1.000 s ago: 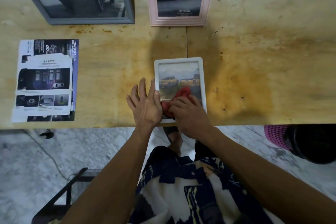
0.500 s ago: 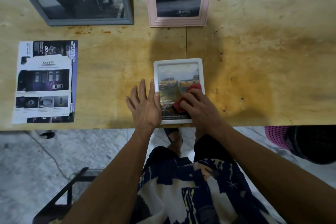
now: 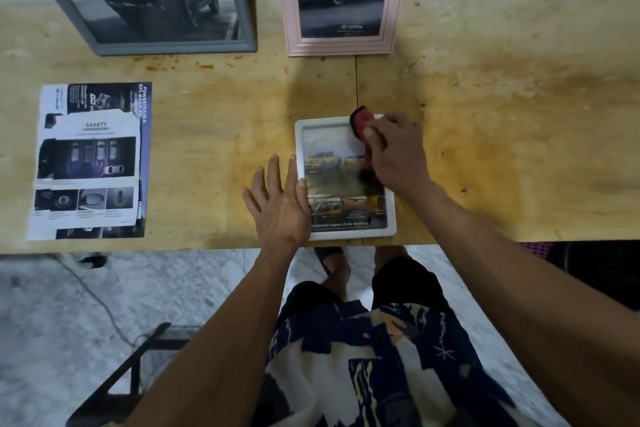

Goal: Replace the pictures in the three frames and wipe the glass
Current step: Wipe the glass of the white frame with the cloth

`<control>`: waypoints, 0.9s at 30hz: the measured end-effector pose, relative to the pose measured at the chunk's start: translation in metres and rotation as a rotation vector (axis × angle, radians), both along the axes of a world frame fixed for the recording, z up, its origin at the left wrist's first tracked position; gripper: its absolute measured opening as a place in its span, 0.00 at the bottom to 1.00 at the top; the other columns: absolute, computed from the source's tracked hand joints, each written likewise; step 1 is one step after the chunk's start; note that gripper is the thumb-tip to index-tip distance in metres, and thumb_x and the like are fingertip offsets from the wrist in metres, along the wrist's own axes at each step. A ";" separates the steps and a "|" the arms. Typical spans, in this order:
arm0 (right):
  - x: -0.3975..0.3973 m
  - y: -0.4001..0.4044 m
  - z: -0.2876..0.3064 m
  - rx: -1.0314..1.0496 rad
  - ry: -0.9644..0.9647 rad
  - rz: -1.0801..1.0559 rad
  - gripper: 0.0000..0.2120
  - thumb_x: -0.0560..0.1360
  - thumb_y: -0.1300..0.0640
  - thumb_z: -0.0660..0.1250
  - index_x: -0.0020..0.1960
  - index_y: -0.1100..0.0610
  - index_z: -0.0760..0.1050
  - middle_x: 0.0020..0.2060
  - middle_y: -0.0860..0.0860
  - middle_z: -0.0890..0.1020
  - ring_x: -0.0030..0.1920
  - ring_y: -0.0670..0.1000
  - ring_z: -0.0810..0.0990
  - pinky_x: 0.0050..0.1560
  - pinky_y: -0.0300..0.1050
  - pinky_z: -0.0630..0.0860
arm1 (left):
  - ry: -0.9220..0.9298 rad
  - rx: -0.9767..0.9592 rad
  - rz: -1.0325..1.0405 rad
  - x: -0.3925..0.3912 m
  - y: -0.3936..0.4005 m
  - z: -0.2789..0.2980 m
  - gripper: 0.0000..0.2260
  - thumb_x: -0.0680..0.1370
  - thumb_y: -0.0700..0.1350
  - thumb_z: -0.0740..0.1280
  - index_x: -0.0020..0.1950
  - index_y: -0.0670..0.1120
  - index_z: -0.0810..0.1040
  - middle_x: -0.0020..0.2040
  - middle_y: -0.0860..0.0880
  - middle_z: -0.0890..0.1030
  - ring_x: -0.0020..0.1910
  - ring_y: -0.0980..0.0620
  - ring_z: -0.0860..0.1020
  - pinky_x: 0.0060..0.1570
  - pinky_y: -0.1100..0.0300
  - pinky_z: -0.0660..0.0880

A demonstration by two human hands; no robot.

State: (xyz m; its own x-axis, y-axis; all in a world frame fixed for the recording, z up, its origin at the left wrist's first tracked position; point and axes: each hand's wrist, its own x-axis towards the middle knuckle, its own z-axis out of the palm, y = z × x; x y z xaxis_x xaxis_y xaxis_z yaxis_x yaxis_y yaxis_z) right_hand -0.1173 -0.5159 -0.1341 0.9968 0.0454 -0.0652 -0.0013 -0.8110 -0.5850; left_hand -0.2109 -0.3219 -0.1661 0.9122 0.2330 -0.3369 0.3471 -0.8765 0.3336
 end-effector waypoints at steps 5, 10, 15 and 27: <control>-0.012 0.023 -0.013 -0.093 -0.118 0.069 0.11 0.73 0.67 0.65 0.53 0.62 0.80 0.54 0.59 0.79 0.53 0.53 0.66 0.55 0.54 0.69 | -0.024 0.017 0.006 -0.002 -0.001 -0.001 0.23 0.85 0.57 0.43 0.80 0.58 0.54 0.81 0.51 0.51 0.79 0.43 0.47 0.75 0.36 0.44; -0.010 0.030 -0.016 -0.112 0.014 0.206 0.12 0.78 0.61 0.61 0.58 0.58 0.78 0.59 0.56 0.78 0.55 0.60 0.72 0.54 0.55 0.72 | -0.050 0.042 0.023 -0.003 -0.004 -0.007 0.22 0.85 0.57 0.45 0.80 0.58 0.56 0.81 0.51 0.53 0.79 0.43 0.50 0.75 0.36 0.46; -0.043 0.033 -0.010 -0.132 0.074 0.488 0.10 0.75 0.60 0.64 0.55 0.55 0.79 0.58 0.52 0.79 0.55 0.57 0.72 0.55 0.58 0.71 | -0.052 0.034 0.035 -0.003 -0.005 -0.006 0.22 0.85 0.56 0.44 0.80 0.58 0.56 0.81 0.52 0.53 0.79 0.43 0.50 0.75 0.36 0.46; -0.012 -0.011 0.019 0.098 0.381 0.341 0.13 0.79 0.60 0.59 0.57 0.50 0.79 0.54 0.51 0.79 0.53 0.52 0.76 0.55 0.48 0.73 | -0.048 0.004 0.040 -0.003 -0.005 -0.002 0.22 0.85 0.56 0.44 0.80 0.59 0.54 0.81 0.52 0.51 0.79 0.44 0.47 0.75 0.37 0.43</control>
